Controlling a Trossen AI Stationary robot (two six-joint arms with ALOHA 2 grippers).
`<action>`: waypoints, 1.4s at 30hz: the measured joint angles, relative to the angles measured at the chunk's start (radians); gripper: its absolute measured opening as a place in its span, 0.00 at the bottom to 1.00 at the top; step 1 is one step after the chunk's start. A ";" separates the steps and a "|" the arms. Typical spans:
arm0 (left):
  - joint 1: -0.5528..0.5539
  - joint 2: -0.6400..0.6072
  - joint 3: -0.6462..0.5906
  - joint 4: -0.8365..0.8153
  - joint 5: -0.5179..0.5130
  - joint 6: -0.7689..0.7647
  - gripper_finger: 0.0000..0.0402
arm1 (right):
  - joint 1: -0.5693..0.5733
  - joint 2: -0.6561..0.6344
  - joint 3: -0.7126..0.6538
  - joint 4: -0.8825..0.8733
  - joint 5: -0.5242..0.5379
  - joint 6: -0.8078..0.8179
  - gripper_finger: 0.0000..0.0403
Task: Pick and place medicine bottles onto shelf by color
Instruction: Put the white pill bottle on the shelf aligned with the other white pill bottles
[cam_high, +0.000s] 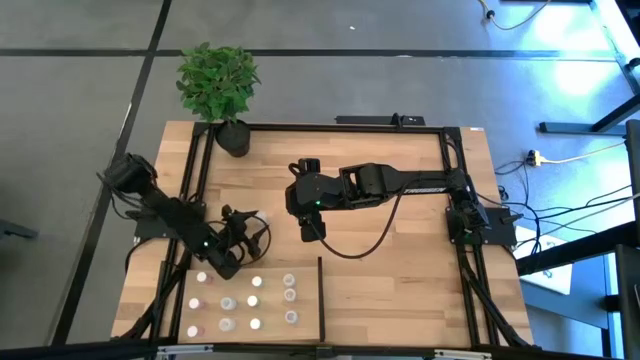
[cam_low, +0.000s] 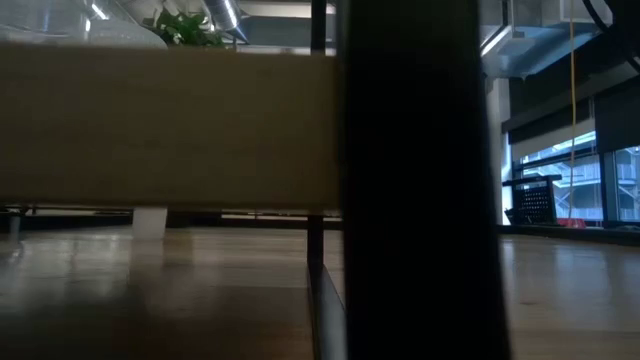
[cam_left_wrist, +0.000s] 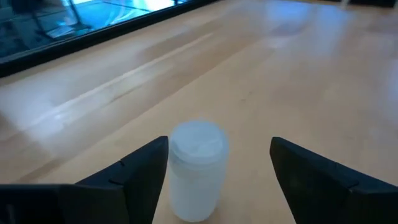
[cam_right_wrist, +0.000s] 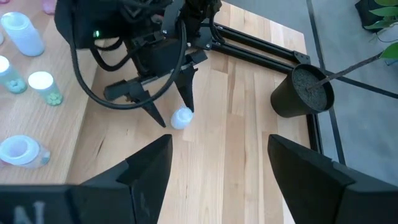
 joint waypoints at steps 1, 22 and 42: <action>-0.004 -0.025 0.000 -0.003 0.010 0.035 0.68 | 0.000 0.000 0.000 0.000 0.000 0.000 0.66; 0.082 -0.454 0.190 -0.591 0.273 0.337 0.68 | 0.000 0.000 0.000 0.004 0.000 0.000 0.66; 0.610 -0.305 0.441 -0.825 0.977 0.631 0.68 | 0.000 0.000 0.000 0.013 0.000 0.000 0.66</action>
